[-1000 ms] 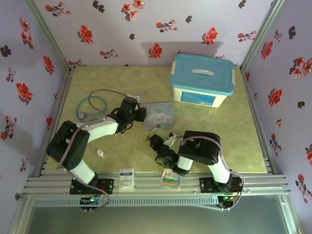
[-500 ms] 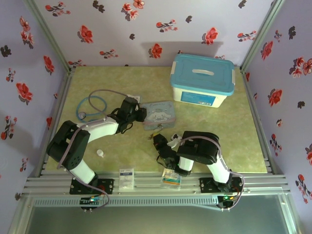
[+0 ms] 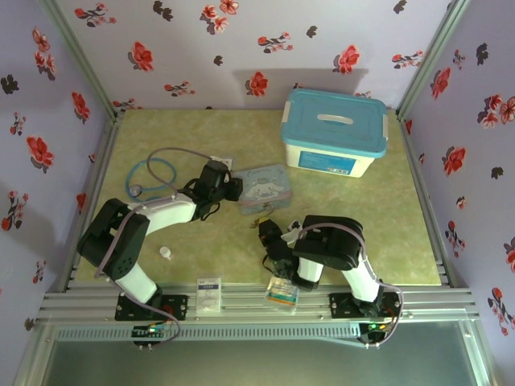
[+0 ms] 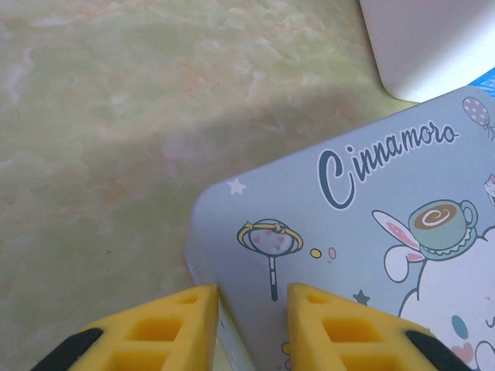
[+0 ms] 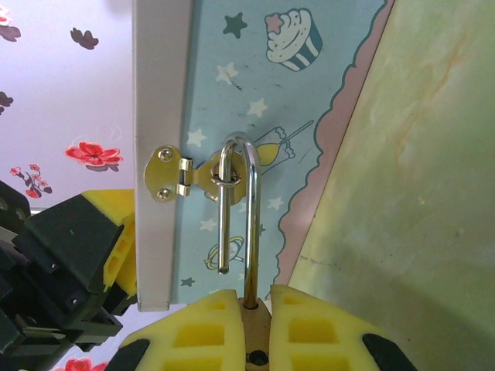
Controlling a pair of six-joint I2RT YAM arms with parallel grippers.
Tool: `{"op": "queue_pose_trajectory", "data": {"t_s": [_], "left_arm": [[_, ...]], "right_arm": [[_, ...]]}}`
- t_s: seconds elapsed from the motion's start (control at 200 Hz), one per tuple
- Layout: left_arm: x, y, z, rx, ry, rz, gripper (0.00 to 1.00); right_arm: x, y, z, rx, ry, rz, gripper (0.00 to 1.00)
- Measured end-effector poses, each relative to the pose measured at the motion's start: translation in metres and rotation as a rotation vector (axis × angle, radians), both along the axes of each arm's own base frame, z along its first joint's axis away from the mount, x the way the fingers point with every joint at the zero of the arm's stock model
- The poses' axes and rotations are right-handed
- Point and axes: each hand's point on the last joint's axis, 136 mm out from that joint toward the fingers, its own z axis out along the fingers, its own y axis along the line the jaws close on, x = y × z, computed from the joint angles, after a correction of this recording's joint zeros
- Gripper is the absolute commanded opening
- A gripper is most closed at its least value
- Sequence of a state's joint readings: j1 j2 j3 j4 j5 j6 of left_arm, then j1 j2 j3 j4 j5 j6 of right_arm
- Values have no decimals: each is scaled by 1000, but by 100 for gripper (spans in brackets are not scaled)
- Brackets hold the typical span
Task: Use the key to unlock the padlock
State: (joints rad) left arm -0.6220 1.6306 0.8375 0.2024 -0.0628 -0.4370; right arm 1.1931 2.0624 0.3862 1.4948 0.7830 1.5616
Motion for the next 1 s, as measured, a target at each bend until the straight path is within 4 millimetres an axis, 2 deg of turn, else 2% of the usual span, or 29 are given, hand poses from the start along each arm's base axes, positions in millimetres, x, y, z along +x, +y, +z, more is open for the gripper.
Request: {"op": "queue_pose_trajectory", "data": {"t_s": [0.11,0.19,0.325,0.535,0.64,0.81,1.0], "left_arm": [[0,0,0,0,-2,0,30],[0,1,0,5,-3,1,42],[1,5,-1,-5,10,23,55],[-9,-4,-3,-28,45,20,62],[-15,-12,-3,-36,52,3,60],[-13,-13,-4,-30,43,18,36],[-9,-11,-3,-31,14,39,35]], "right_arm": [[1,0,1,-21,-11,0,0],[2,1,1,-32,-14,-5,0],[4,0,0,-55,-9,-20,0],[5,-1,1,-37,-14,-39,0],[5,-2,2,-26,-20,-46,0],[5,-3,2,-26,-20,-46,0],[8,-10,1,-12,-11,-60,0]]}}
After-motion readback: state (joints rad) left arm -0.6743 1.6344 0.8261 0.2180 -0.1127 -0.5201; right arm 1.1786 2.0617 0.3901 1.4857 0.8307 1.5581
